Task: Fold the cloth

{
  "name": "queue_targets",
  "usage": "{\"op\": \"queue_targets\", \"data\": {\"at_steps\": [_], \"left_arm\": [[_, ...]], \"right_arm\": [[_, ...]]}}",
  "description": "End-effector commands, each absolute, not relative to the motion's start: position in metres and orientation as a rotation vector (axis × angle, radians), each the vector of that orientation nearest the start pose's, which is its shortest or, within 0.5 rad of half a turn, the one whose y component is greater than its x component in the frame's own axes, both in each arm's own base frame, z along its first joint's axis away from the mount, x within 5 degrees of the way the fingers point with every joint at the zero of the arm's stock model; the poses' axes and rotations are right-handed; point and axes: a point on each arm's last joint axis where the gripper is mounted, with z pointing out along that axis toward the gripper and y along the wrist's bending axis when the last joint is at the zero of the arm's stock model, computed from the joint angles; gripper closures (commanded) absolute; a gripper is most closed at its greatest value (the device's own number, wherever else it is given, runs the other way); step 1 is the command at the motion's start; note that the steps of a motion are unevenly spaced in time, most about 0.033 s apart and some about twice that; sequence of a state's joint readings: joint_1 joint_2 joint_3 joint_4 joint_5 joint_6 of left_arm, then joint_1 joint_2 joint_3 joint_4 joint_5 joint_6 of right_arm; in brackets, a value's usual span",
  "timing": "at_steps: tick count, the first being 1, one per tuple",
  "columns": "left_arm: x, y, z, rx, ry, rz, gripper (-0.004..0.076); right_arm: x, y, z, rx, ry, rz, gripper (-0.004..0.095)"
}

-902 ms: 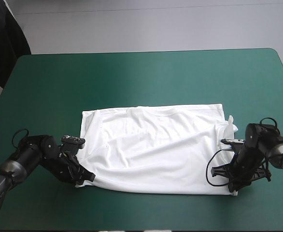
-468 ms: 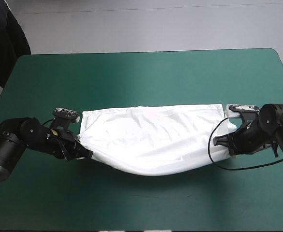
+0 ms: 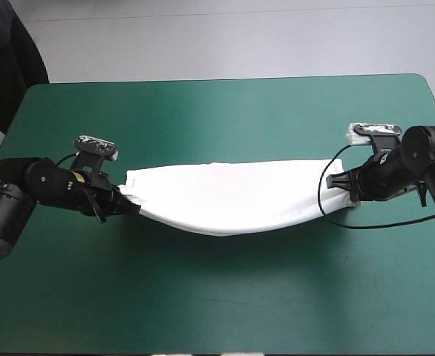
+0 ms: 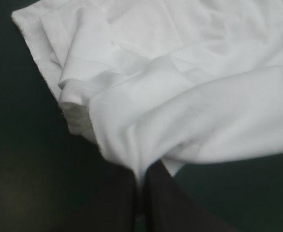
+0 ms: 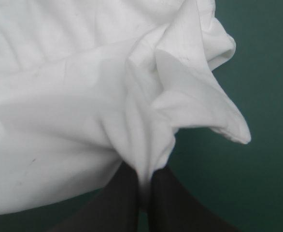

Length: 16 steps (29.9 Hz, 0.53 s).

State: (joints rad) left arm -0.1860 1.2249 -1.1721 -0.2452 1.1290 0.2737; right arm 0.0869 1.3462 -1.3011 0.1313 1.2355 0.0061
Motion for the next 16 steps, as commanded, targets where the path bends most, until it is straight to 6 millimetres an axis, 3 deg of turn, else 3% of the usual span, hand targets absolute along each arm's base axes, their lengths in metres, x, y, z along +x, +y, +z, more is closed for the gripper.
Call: {"op": "queue_targets", "data": {"at_steps": [1, 8, 16], "left_arm": [[0.23, -0.064, 0.377, 0.516, 2.483, -0.288, 0.0733], [0.254, -0.068, 0.38, 0.495, 2.436, -0.277, 0.0733], [0.297, -0.073, 0.366, 0.45, 2.37, -0.241, 0.0733]], "right_arm": [[0.26, 0.034, 0.374, -0.095, 2.682, 0.204, 0.0923], [0.281, 0.031, 0.379, -0.082, 2.667, 0.185, 0.0923], [0.332, 0.014, 0.375, 0.014, 2.656, 0.194, 0.0923]]}}
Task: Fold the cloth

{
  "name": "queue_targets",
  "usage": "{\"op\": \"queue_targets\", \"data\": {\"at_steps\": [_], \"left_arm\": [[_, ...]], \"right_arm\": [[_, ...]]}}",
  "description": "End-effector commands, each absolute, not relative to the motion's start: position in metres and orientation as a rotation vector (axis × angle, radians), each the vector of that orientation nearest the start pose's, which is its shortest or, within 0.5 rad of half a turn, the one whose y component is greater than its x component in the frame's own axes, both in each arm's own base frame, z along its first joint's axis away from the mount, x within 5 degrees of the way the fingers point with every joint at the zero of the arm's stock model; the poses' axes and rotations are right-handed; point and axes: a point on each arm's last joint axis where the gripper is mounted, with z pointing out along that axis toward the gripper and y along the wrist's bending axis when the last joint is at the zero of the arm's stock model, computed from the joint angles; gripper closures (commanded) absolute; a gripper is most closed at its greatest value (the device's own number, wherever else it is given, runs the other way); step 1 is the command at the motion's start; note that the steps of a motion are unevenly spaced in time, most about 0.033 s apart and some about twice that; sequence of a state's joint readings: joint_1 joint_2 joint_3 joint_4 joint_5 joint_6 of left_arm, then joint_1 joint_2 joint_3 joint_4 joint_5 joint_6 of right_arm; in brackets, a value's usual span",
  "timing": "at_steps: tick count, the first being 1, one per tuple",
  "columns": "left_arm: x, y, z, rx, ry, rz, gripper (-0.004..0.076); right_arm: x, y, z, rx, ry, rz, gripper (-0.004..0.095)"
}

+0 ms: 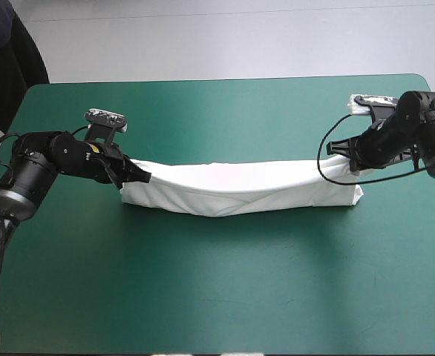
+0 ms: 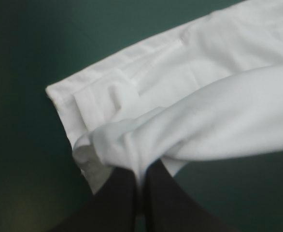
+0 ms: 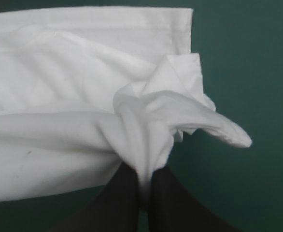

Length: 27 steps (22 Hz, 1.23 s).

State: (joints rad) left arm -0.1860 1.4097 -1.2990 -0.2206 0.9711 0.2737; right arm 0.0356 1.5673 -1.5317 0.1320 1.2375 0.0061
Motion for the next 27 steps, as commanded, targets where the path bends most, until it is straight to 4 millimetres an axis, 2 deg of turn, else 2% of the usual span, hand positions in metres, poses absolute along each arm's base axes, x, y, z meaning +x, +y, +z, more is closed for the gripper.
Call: {"op": "queue_targets", "data": {"at_steps": [1, 6, 9, 12, 15, 17, 19, 22, 25, 27], "left_arm": [[0.302, -0.074, 0.362, 0.448, 2.367, -0.23, 0.0733], [0.332, -0.077, 0.332, 0.441, 2.392, -0.193, 0.0733], [0.342, -0.078, 0.325, 0.427, 2.374, -0.189, 0.0732], [0.347, -0.078, 0.319, 0.433, 2.369, -0.176, 0.0685], [0.348, -0.078, 0.311, 0.48, 2.41, -0.164, 0.0535], [0.344, -0.074, 0.307, 0.527, 2.473, -0.11, 0.0441], [0.337, -0.066, 0.312, 0.508, 2.559, -0.017, 0.0399], [0.324, -0.061, 0.337, 0.483, 2.566, 0.01, 0.0397], [0.309, -0.068, 0.372, 0.438, 2.446, -0.137, 0.0397], [0.301, -0.079, 0.393, 0.455, 2.321, -0.306, 0.0397]], "right_arm": [[0.34, 0.012, 0.373, 0.027, 2.658, 0.197, 0.0923], [0.385, 0.014, 0.339, 0.008, 2.712, 0.311, 0.0919], [0.394, 0.017, 0.327, -0.031, 2.744, 0.361, 0.0858], [0.4, 0.003, 0.327, 0.007, 2.726, 0.408, 0.0645], [0.401, -0.022, 0.34, 0.104, 2.661, 0.451, 0.0397], [0.396, -0.039, 0.355, 0.178, 2.593, 0.514, 0.0341], [0.385, -0.056, 0.371, 0.231, 2.53, 0.527, 0.0342], [0.368, -0.069, 0.393, 0.266, 2.465, 0.506, 0.0342], [0.349, -0.07, 0.413, 0.257, 2.419, 0.468, 0.0342], [0.337, -0.068, 0.418, 0.249, 2.413, 0.444, 0.0342]]}}
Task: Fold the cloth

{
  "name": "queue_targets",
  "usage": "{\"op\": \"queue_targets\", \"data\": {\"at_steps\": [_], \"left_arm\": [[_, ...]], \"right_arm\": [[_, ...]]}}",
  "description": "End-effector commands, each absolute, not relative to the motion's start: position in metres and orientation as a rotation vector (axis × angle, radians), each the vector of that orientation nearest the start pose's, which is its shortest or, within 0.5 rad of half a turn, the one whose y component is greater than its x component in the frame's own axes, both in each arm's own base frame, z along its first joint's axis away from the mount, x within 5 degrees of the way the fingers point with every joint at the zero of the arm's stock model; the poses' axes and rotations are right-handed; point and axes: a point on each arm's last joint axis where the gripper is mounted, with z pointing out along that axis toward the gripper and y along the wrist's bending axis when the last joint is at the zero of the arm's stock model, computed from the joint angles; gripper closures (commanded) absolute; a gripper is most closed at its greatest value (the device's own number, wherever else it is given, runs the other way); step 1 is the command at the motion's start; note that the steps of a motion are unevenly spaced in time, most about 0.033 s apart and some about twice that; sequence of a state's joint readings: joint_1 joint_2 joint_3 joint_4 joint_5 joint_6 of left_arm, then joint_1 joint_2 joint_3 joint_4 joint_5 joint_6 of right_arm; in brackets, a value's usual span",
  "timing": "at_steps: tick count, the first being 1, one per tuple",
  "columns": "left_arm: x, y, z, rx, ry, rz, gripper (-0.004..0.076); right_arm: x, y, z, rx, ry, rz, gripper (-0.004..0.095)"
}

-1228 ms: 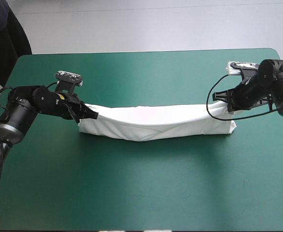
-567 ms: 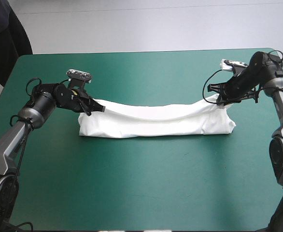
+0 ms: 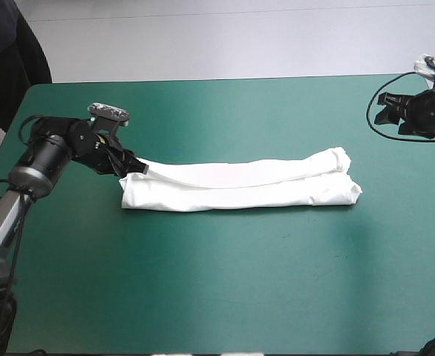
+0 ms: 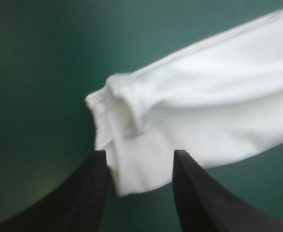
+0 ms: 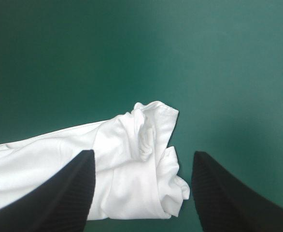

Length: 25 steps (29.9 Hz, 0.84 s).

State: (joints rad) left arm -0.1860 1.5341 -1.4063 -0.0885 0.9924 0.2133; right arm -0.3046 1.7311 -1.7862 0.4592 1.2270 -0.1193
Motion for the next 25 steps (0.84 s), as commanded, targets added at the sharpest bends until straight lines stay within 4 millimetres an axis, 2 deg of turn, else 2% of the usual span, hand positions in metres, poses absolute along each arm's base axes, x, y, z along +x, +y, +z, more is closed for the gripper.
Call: {"op": "queue_targets", "data": {"at_steps": [1, 3, 7, 11, 13, 16, 21, 25], "left_arm": [[0.299, -0.083, 0.398, 0.476, 2.278, -0.367, 0.0397], [0.298, -0.093, 0.404, 0.482, 2.216, -0.519, 0.0397], [0.306, -0.11, 0.401, 0.475, 2.152, -0.777, 0.0398], [0.328, -0.125, 0.383, 0.469, 2.117, -0.907, 0.0424], [0.336, -0.134, 0.369, 0.49, 2.142, -0.933, 0.051], [0.341, -0.154, 0.349, 0.575, 2.177, -0.984, 0.0736], [0.347, -0.19, 0.326, 0.637, 2.165, -1.122, 0.0733], [0.356, -0.208, 0.308, 0.64, 2.164, -1.18, 0.0733]], "right_arm": [[0.333, -0.067, 0.419, 0.249, 2.416, 0.43, 0.0342], [0.322, -0.065, 0.416, 0.25, 2.435, 0.414, 0.0342], [0.305, -0.064, 0.399, 0.26, 2.508, 0.363, 0.0342], [0.293, -0.061, 0.383, 0.278, 2.565, 0.363, 0.0342], [0.288, -0.06, 0.381, 0.28, 2.571, 0.363, 0.0342], [0.285, -0.06, 0.382, 0.293, 2.574, 0.34, 0.0342], [0.283, -0.059, 0.384, 0.293, 2.57, 0.34, 0.0342], [0.286, -0.061, 0.379, 0.29, 2.586, 0.326, 0.0342]]}}
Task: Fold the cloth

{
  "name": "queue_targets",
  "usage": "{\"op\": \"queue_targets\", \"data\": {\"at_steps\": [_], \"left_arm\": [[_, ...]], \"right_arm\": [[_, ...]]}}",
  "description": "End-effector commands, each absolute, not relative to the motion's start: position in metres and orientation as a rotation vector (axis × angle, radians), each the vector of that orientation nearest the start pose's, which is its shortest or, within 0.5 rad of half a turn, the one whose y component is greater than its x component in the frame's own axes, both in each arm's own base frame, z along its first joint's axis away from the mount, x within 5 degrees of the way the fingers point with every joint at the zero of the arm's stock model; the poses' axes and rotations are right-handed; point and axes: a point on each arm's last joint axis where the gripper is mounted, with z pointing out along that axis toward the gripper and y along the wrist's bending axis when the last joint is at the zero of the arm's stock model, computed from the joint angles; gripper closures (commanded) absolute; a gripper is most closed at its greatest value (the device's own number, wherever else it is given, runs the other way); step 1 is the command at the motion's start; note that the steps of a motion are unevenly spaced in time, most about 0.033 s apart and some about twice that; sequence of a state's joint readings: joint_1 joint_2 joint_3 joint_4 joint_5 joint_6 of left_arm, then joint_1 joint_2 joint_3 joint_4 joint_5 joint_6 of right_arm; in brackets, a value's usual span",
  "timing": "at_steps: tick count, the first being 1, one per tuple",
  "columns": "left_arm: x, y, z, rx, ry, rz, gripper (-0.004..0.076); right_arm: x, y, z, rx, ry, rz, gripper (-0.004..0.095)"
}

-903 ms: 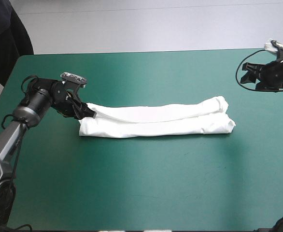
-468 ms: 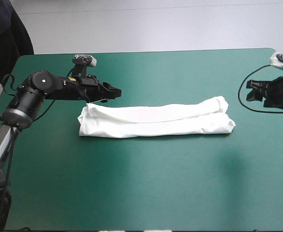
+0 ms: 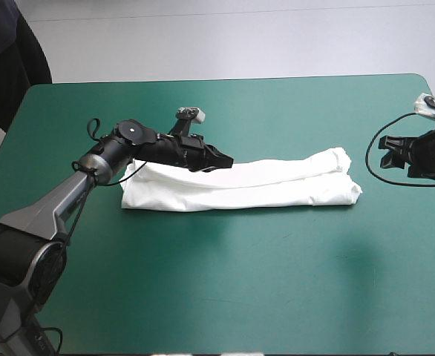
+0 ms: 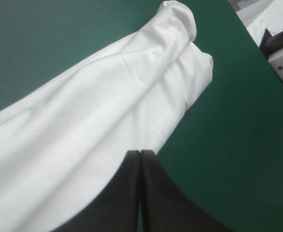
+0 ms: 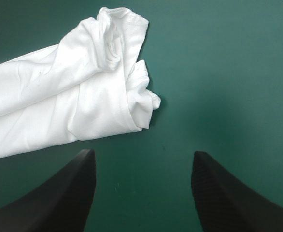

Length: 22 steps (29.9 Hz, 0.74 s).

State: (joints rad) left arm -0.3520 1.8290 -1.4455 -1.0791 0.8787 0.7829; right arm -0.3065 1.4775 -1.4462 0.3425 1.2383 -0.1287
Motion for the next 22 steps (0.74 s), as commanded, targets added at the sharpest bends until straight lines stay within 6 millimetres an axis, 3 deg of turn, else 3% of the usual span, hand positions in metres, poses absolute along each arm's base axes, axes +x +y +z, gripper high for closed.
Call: {"op": "queue_targets", "data": {"at_steps": [1, 7, 11, 22], "left_arm": [[0.36, -0.211, 0.306, 0.642, 2.167, -1.181, 0.0733], [0.38, -0.227, 0.292, 0.653, 2.184, -1.218, 0.0733], [0.389, -0.238, 0.283, 0.654, 2.23, -1.259, 0.0733], [0.386, -0.252, 0.254, 0.742, 2.425, -0.994, 0.0733]], "right_arm": [[0.288, -0.062, 0.378, 0.293, 2.591, 0.328, 0.0342], [0.309, -0.064, 0.36, 0.289, 2.598, 0.404, 0.0342], [0.325, -0.066, 0.335, 0.305, 2.662, 0.488, 0.0342], [0.341, -0.067, 0.317, 0.272, 2.672, 0.558, 0.0342]]}}
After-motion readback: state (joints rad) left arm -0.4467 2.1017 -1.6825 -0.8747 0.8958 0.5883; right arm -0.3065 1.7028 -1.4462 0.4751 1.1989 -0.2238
